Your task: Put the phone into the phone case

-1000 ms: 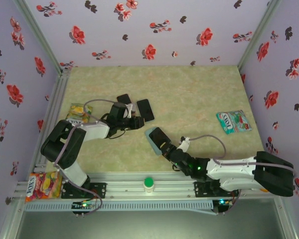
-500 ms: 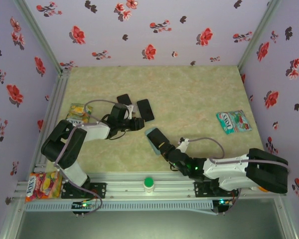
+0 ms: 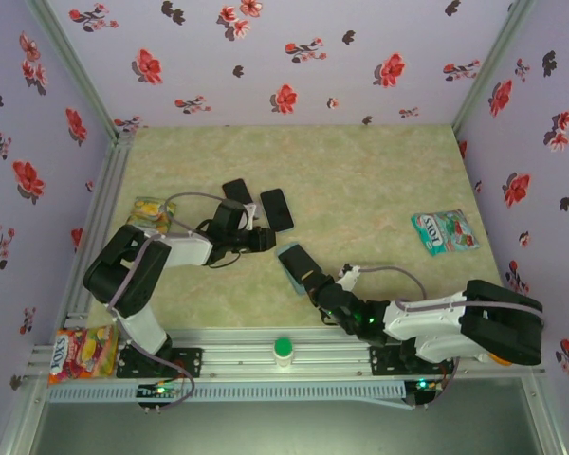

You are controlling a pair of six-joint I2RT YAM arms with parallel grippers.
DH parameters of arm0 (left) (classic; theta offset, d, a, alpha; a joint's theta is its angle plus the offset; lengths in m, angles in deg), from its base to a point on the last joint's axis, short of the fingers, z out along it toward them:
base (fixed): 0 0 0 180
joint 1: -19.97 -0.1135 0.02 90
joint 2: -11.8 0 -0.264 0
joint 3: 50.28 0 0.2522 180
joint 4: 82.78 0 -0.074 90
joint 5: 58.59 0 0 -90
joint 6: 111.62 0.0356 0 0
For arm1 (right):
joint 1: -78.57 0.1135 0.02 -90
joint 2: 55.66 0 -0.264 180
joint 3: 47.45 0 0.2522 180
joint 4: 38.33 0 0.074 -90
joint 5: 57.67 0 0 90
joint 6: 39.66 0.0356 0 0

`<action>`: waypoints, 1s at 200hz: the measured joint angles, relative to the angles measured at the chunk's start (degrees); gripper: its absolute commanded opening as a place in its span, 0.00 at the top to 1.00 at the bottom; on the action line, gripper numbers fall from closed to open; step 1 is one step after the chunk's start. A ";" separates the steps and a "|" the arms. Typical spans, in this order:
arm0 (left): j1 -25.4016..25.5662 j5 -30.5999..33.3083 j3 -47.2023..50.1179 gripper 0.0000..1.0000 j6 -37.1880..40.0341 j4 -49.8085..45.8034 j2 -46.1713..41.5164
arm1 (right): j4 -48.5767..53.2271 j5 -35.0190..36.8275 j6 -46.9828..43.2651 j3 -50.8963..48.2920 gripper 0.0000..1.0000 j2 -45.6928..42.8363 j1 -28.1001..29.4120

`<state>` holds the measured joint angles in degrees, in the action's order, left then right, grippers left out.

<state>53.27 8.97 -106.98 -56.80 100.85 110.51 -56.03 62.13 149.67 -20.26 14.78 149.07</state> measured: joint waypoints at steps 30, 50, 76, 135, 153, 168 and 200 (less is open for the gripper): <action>0.13 0.02 -0.02 0.64 0.04 0.15 0.04 | 3.02 -2.03 0.35 -0.04 1.00 -2.69 -2.01; 0.15 0.02 -0.02 0.64 0.07 0.39 0.42 | 5.99 -4.52 0.22 -0.02 1.00 -5.27 -4.87; 0.24 0.00 0.00 0.64 0.07 0.76 1.11 | 8.46 -7.58 -0.28 -0.02 1.00 -7.37 -8.26; 0.66 -0.02 -0.02 0.64 0.04 1.07 2.14 | 9.16 -13.18 -2.08 0.79 1.00 -6.62 -12.04; 0.72 0.00 -0.02 0.64 0.07 1.03 2.47 | 8.57 -15.19 -3.28 1.68 1.00 -5.09 -13.68; 0.72 0.00 -0.02 0.64 0.07 1.05 2.49 | 7.89 -16.87 -4.28 2.67 1.00 -3.43 -14.95; 0.72 0.02 -0.02 0.64 0.48 1.01 2.49 | 6.64 -19.89 -6.73 4.81 1.00 0.09 -16.61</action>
<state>53.99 8.99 -107.00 -56.32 101.85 113.00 -49.39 42.24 142.93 -15.45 14.86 132.46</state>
